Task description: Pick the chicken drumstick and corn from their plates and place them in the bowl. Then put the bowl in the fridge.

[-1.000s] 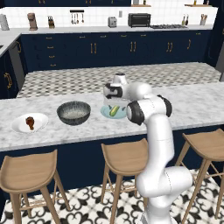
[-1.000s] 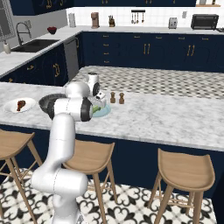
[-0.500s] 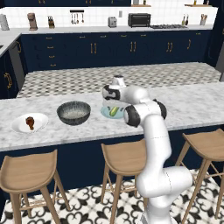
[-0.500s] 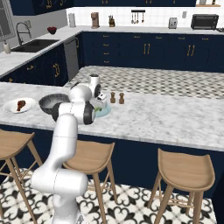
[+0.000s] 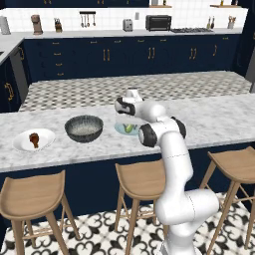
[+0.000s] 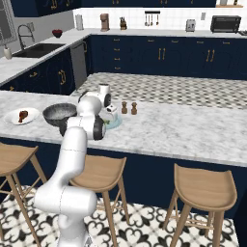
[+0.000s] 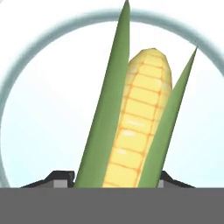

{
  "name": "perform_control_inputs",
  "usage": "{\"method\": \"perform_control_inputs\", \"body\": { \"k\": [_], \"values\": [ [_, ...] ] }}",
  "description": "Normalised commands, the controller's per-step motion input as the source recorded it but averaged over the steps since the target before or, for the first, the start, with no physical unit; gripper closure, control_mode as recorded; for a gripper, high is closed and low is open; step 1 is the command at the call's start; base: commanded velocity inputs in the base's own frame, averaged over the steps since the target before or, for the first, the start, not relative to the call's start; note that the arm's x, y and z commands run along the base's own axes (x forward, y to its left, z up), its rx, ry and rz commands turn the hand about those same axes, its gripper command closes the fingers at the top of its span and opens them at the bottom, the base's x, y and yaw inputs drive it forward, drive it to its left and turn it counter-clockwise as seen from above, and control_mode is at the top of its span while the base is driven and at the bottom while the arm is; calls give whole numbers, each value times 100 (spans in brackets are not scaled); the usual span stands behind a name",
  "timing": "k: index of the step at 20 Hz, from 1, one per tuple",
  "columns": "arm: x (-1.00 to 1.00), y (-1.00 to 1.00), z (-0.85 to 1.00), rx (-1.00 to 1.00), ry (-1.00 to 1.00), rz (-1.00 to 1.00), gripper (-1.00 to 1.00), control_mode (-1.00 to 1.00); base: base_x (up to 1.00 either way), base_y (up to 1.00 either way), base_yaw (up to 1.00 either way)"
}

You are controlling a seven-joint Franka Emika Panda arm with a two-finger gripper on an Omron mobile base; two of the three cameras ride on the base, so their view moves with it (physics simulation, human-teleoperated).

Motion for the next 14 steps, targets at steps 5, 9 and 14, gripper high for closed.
{"method": "perform_control_inputs", "body": {
  "k": [5, 9, 14],
  "values": [
    [-100, 0, -55, 0, -4, 0, 100, -100, 0, 0, 0],
    [-98, -3, 3, 0, -13, 0, 100, -100, 0, 0, 0],
    [-87, -4, 44, 0, -5, -3, 100, -100, 0, 0, 0]
  ]
}}
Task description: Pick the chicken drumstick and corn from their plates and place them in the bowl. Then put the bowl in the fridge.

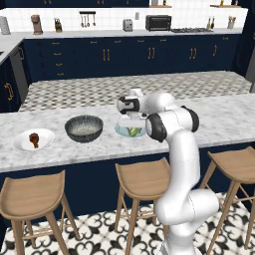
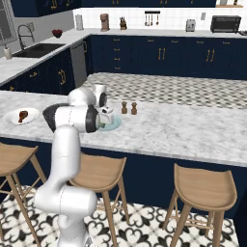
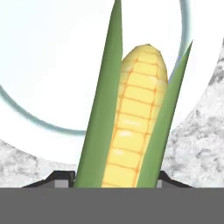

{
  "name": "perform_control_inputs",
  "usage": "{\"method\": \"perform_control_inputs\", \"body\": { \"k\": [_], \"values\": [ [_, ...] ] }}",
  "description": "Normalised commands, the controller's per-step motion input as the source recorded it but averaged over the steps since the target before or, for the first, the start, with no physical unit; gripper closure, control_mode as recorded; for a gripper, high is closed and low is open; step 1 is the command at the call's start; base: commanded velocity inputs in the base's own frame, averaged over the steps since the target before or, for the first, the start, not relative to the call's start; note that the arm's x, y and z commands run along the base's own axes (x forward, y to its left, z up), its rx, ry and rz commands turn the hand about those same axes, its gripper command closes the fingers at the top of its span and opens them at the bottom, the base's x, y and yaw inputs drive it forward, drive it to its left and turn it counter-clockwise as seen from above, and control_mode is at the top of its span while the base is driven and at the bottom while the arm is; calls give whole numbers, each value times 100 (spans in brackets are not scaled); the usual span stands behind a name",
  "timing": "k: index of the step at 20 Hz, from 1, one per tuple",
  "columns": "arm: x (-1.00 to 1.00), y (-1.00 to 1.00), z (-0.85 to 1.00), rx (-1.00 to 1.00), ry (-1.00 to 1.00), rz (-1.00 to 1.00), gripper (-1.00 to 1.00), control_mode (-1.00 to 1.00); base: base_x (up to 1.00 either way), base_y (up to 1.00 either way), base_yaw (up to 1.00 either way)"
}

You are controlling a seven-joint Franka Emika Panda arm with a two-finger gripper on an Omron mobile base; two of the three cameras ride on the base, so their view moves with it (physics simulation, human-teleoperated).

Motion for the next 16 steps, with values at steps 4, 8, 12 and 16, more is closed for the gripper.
{"method": "perform_control_inputs", "body": {
  "k": [4, 8, 12, 16],
  "values": [
    [-38, -3, 100, 0, 0, -3, 100, -100, 0, 0, 0],
    [-23, 13, 99, 6, 0, 0, 100, -100, 0, 0, 0],
    [-86, -1, 60, 4, -1, 0, 100, -100, 0, 0, 0],
    [-100, 0, 40, 0, 0, 0, 100, -100, 0, 0, 0]
  ]
}}
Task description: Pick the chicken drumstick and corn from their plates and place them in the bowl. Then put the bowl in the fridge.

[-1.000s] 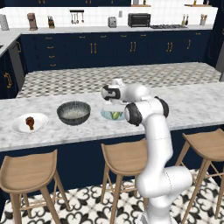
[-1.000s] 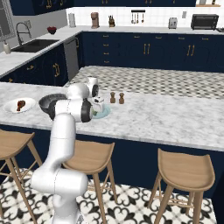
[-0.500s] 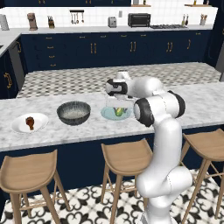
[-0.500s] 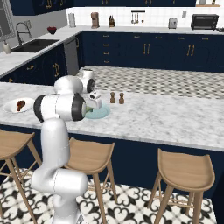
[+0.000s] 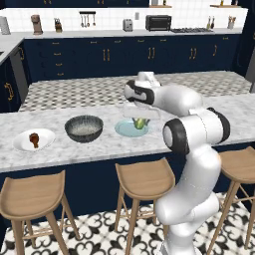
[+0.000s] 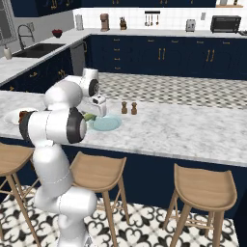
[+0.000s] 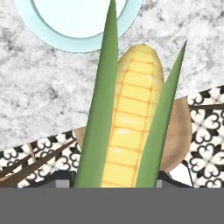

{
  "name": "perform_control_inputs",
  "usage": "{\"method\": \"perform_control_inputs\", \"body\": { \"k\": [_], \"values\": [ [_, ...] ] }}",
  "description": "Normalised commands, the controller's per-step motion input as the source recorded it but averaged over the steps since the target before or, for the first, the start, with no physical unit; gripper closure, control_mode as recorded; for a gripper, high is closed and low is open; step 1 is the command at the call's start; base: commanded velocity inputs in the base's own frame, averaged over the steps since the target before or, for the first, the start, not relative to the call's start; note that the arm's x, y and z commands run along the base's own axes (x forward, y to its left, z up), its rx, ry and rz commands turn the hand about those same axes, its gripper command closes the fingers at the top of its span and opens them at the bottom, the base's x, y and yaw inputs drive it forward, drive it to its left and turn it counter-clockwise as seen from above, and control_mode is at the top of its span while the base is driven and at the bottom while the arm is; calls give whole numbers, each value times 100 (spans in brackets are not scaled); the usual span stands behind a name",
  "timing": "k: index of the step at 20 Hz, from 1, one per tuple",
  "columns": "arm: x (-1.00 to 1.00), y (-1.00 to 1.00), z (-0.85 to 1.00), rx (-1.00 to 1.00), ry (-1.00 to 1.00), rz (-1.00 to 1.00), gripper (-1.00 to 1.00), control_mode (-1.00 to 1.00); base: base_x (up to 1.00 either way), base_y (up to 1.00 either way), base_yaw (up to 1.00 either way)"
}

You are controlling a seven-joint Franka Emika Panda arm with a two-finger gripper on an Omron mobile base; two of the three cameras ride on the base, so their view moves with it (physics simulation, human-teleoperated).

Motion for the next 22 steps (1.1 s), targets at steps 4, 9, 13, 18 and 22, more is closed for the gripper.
{"method": "perform_control_inputs", "body": {
  "k": [4, 9, 13, 18, 22],
  "values": [
    [-100, -9, 32, 0, 0, 1, 100, -100, 0, 0, 0],
    [-98, -35, 15, 0, 0, 0, 100, -100, 0, 0, 0],
    [-86, -25, 14, 0, 0, 0, 100, -100, 0, 0, 0],
    [-40, 0, 15, 0, 0, 0, 100, 100, -4, 20, 0],
    [0, 0, 0, 0, 0, 0, 100, 100, 6, 98, 0]
  ]
}}
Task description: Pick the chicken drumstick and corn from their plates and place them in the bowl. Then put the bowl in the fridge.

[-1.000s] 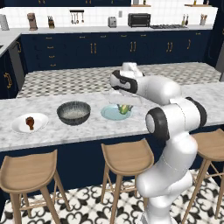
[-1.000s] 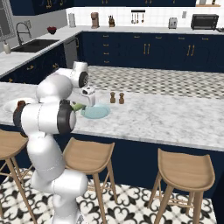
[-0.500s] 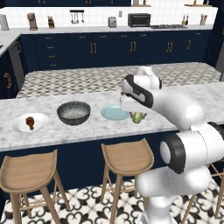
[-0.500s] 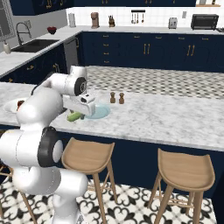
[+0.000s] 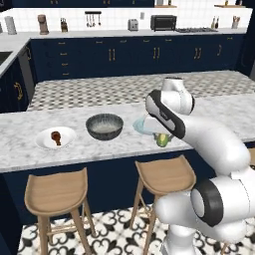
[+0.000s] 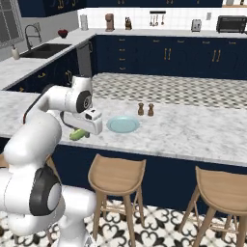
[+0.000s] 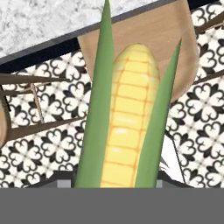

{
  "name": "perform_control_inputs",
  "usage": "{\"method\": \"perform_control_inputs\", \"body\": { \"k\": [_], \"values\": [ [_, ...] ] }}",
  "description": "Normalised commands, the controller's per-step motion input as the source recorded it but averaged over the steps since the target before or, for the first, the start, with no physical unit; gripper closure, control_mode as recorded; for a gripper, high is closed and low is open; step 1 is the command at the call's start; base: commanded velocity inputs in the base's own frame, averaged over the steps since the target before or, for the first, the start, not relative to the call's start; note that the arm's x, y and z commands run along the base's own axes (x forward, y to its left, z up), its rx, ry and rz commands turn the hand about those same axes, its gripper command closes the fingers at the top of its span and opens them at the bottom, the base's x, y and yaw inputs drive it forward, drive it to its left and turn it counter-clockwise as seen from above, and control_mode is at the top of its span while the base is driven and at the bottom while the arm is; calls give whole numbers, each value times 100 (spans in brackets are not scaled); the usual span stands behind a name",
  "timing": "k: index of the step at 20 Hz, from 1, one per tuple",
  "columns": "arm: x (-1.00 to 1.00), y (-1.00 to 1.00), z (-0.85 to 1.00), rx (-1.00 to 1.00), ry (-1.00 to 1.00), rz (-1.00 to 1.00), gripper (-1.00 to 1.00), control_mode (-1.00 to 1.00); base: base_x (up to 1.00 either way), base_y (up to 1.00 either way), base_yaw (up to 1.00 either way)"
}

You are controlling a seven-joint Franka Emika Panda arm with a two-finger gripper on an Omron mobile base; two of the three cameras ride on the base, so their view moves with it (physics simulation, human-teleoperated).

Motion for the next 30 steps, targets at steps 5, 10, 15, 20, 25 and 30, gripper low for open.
{"method": "perform_control_inputs", "body": {
  "k": [5, 10, 15, 20, 25, 30],
  "values": [
    [0, 0, 0, 0, 0, 0, 100, 100, 9, 100, 0],
    [0, 0, 0, 0, 0, 0, 100, 100, 41, 47, 0],
    [0, 0, 0, 0, 0, 0, 100, 100, 94, -50, 0],
    [0, 0, 0, 0, 0, 0, 100, 100, 100, -4, 0],
    [100, -40, 19, 3, 20, 0, 100, -100, 0, 0, 0],
    [100, -25, 0, 2, 24, 0, 100, -100, 0, 0, 0]
  ]
}}
